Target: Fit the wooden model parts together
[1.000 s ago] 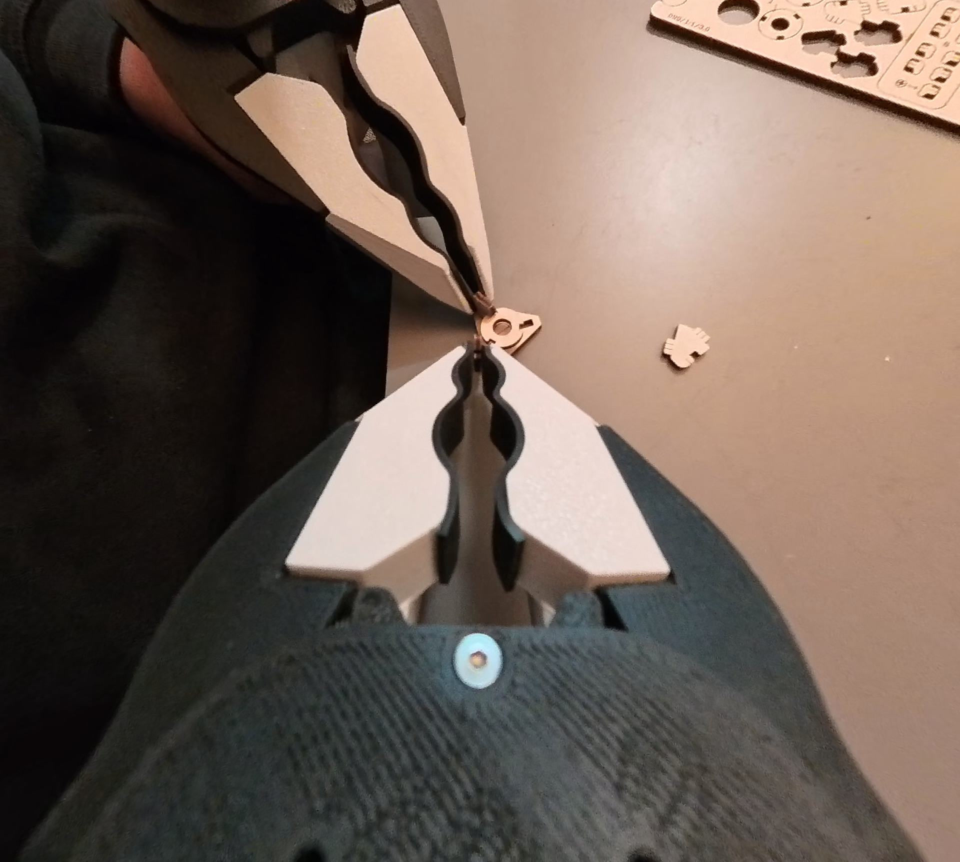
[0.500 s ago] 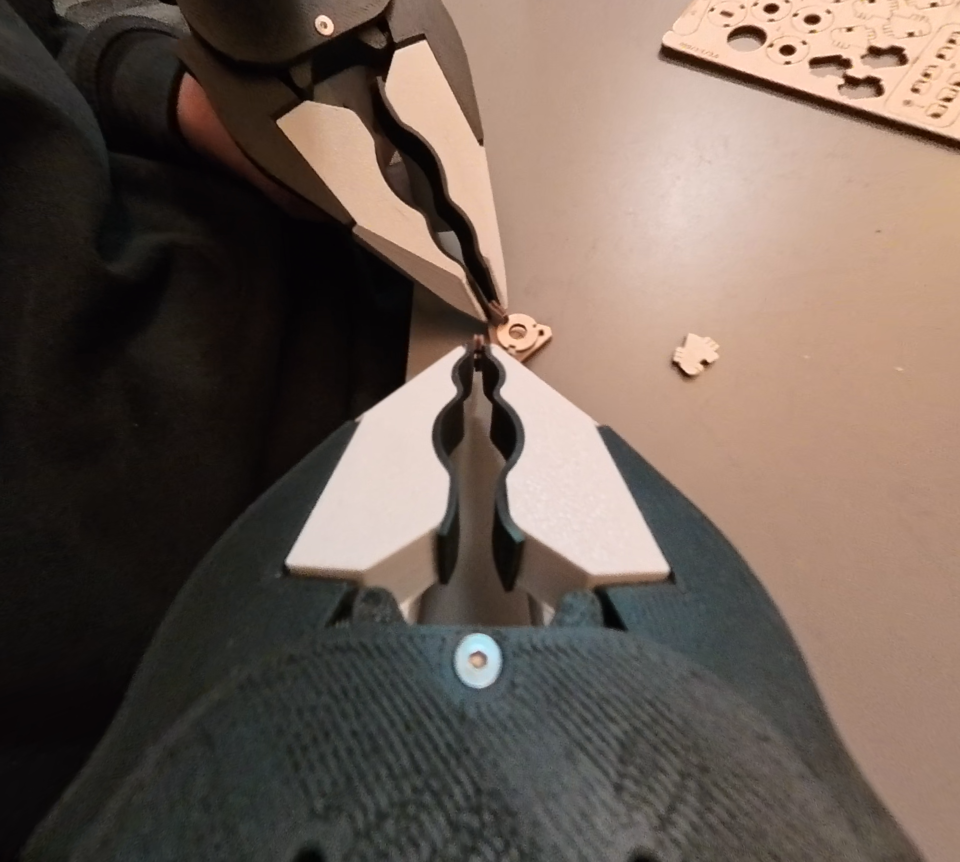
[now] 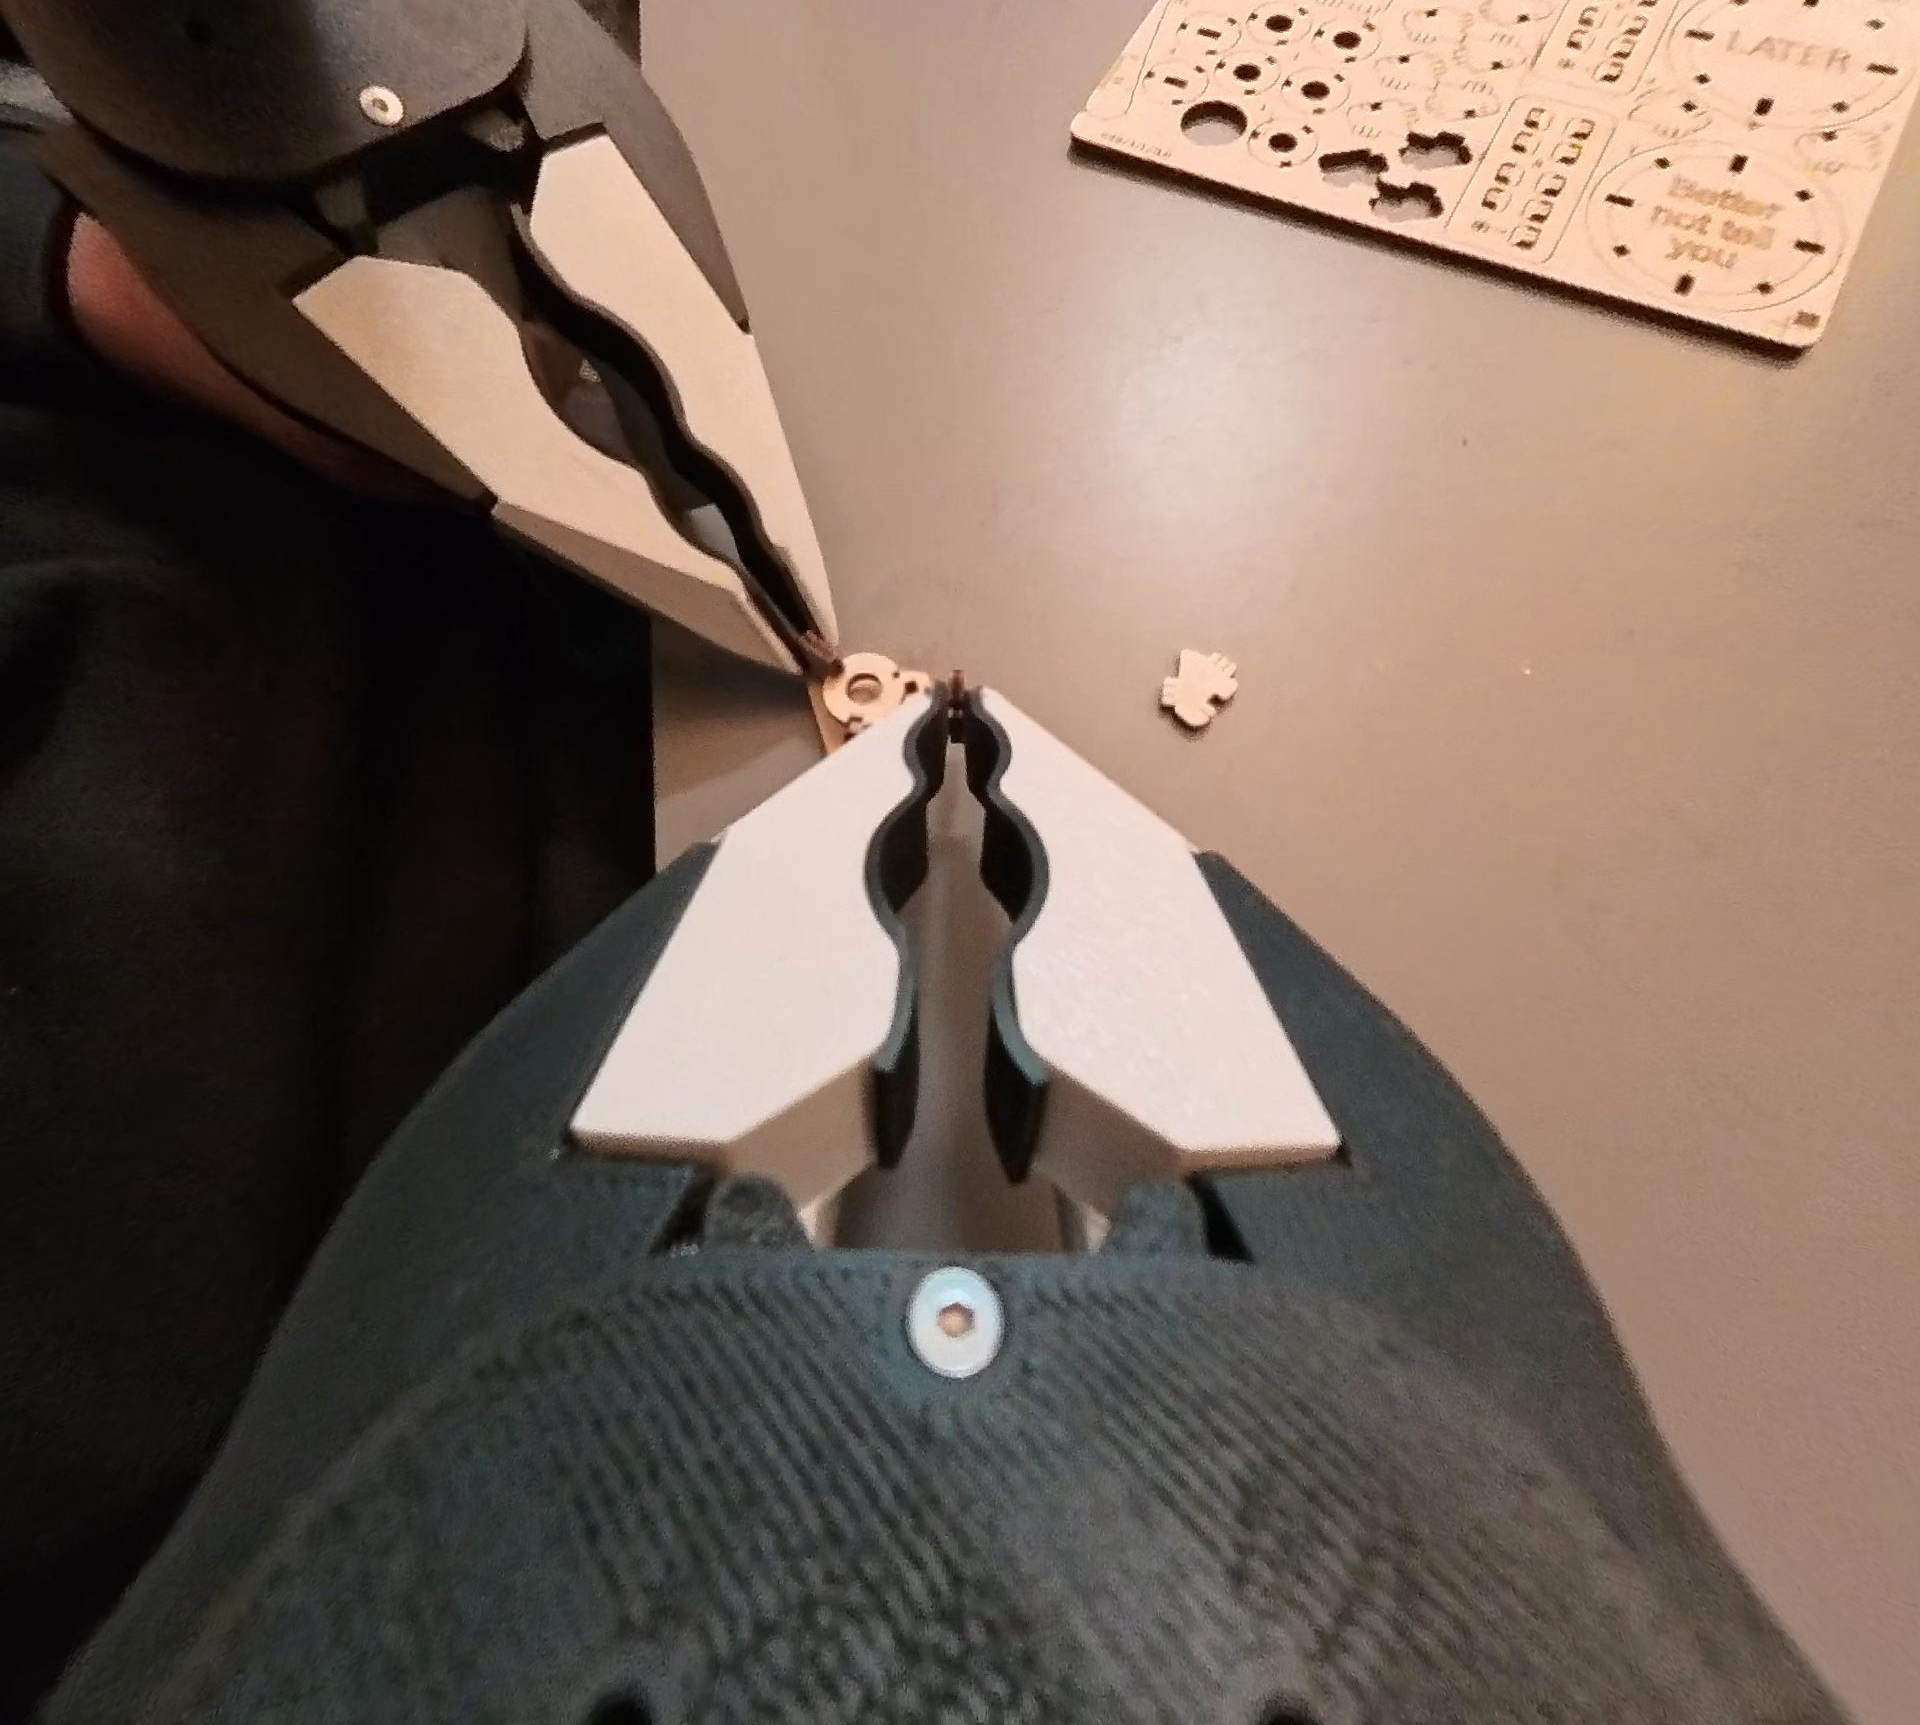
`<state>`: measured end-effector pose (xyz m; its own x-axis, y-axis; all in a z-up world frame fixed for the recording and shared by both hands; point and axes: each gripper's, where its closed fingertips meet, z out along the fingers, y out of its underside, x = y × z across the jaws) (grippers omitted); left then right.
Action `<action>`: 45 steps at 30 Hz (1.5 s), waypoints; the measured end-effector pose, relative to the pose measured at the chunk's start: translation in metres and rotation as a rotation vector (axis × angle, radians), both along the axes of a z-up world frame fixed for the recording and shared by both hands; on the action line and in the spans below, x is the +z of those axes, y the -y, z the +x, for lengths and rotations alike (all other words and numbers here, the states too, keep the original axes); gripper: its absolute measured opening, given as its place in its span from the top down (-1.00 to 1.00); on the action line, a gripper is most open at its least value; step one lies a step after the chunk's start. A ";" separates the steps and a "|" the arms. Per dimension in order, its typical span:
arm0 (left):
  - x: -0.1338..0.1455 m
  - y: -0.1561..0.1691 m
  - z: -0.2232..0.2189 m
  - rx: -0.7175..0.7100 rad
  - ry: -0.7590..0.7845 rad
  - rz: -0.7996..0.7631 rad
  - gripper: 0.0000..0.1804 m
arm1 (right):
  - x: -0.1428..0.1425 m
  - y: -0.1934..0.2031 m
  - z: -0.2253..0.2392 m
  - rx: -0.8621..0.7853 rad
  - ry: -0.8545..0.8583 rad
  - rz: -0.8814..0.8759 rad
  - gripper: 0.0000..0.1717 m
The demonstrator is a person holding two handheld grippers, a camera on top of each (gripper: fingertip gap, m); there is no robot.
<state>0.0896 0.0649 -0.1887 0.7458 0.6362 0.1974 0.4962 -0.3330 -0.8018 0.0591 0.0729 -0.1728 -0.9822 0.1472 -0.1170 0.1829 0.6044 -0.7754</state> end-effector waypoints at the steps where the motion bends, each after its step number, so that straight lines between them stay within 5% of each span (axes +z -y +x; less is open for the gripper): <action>1: 0.000 0.000 0.000 0.001 -0.002 -0.004 0.98 | -0.002 0.001 -0.001 -0.007 -0.011 0.007 0.99; 45: -0.001 0.001 -0.001 0.012 -0.016 -0.029 0.98 | -0.001 0.000 0.006 0.031 0.027 0.012 0.99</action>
